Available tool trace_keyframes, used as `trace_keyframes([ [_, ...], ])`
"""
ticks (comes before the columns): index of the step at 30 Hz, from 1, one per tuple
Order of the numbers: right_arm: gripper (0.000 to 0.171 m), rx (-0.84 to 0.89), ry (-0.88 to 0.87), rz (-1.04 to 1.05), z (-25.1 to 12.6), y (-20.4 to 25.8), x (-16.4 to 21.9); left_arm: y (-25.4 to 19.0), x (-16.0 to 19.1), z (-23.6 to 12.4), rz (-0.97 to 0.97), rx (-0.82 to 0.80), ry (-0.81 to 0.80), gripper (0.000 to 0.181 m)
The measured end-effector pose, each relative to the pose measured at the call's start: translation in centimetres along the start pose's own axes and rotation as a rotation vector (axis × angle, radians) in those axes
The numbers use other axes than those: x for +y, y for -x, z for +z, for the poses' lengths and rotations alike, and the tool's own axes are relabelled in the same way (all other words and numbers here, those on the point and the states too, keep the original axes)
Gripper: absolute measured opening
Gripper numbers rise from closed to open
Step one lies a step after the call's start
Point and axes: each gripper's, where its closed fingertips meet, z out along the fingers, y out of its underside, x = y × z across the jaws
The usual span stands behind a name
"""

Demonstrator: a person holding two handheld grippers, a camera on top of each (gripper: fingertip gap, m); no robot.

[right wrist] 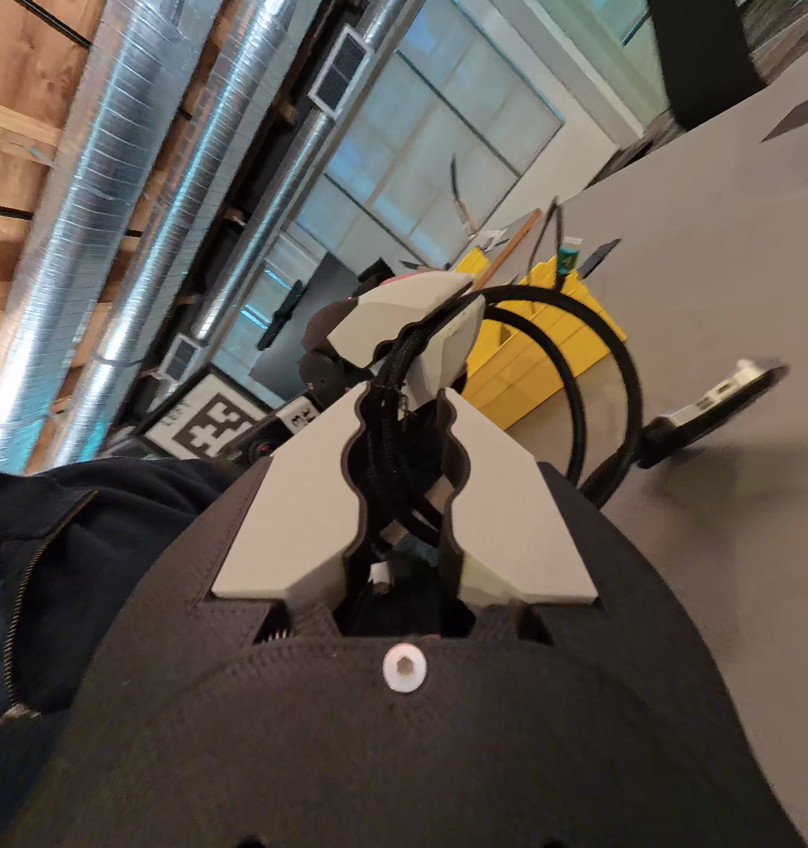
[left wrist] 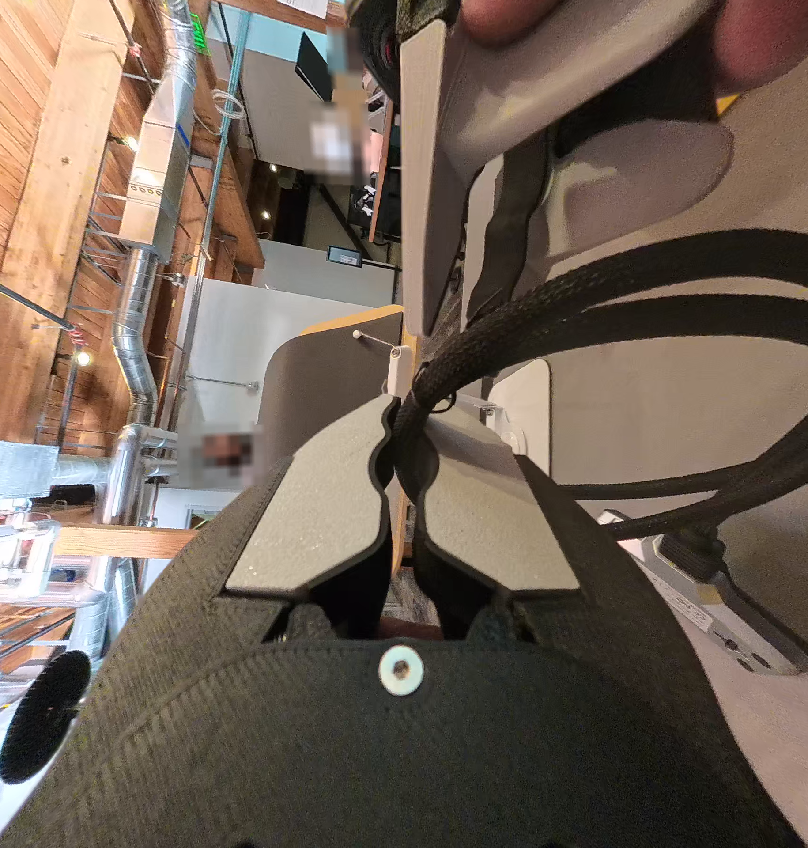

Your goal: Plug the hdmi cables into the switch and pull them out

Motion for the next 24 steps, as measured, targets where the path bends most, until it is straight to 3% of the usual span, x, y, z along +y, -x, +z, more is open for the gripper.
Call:
trace_keyframes([
  [14,0.006,-0.136,-0.068,0.125,-0.01,-0.44,1.05,-0.40,-0.25,-0.17,0.038,-0.038,-0.017,0.002],
  [19,0.005,-0.136,-0.088,0.123,-0.07,-0.48,0.97,-0.64,-0.28,-0.11,0.036,-0.035,-0.019,0.003],
  [21,0.016,-0.154,-0.092,0.130,-0.05,-0.23,0.93,-0.66,-0.32,-0.09,0.035,-0.034,-0.020,0.002],
  [24,0.004,-0.152,-0.101,0.119,-0.15,-0.20,0.82,-0.67,-0.36,-0.07,0.034,-0.034,-0.022,0.002],
])
